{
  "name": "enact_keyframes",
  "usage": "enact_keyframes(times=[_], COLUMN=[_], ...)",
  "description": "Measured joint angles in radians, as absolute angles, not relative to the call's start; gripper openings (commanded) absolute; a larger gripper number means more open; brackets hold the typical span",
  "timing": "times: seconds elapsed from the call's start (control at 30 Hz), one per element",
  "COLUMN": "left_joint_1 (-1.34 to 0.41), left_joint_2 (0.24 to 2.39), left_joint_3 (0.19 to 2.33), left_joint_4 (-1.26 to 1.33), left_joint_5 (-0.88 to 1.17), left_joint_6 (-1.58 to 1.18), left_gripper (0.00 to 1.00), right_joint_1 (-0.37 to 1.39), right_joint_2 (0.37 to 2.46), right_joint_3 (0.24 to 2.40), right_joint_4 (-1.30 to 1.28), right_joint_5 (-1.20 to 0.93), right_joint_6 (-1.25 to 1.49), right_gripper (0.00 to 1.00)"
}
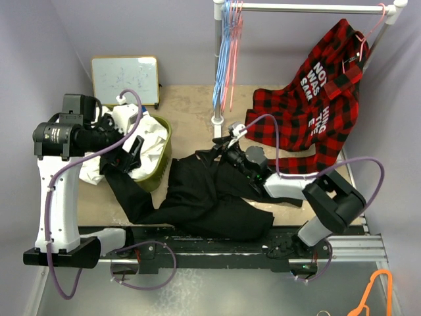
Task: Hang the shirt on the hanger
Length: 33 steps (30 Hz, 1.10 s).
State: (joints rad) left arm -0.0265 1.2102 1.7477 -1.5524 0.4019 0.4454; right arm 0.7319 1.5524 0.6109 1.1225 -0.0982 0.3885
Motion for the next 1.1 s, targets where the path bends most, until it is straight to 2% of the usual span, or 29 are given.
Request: enact_keyframes(times=[0.17,0.4,0.47,0.53,0.6,0.67,0.73,0.9,1.1], left_joint_1=[-0.125,-0.174,-0.197,-0.230,-0.278,-0.340,-0.409,-0.607,-0.886], left_joint_2=[1.206,1.213,1.211,1.211,1.219,1.240,1.271,1.372,1.499], left_joint_3=[1.707,1.686,1.674,1.646,1.620,1.607,1.606,1.622,1.629], left_joint_4=[-1.552,-1.554,-1.550,-1.551,-1.551,-1.551,-1.545,-1.509,-1.361], left_joint_5=[0.418,0.430,0.430,0.415,0.386,0.353,0.322,0.251,0.184], left_joint_6=[0.438,0.438,0.438,0.438,0.438,0.438,0.438,0.438,0.428], left_gripper=[0.98,0.85,0.81,0.82,0.85,0.88,0.98,0.99,0.99], right_joint_1=[0.730,0.669,0.656,0.651,0.653,0.656,0.659,0.646,0.614], right_joint_2=[1.640,1.716,1.731,1.731,1.696,1.607,1.489,1.188,1.070], right_joint_3=[0.657,0.682,0.684,0.677,0.643,0.585,0.546,0.543,0.601], right_joint_4=[1.080,0.998,0.972,0.946,0.928,0.891,0.835,0.673,0.329], right_joint_5=[-0.123,-0.283,-0.326,-0.356,-0.337,-0.262,-0.137,0.267,0.625], right_joint_6=[0.402,0.463,0.489,0.513,0.529,0.534,0.540,0.577,0.694], right_gripper=[0.99,0.74,0.79,0.99,1.00,1.00,1.00,1.00,1.00])
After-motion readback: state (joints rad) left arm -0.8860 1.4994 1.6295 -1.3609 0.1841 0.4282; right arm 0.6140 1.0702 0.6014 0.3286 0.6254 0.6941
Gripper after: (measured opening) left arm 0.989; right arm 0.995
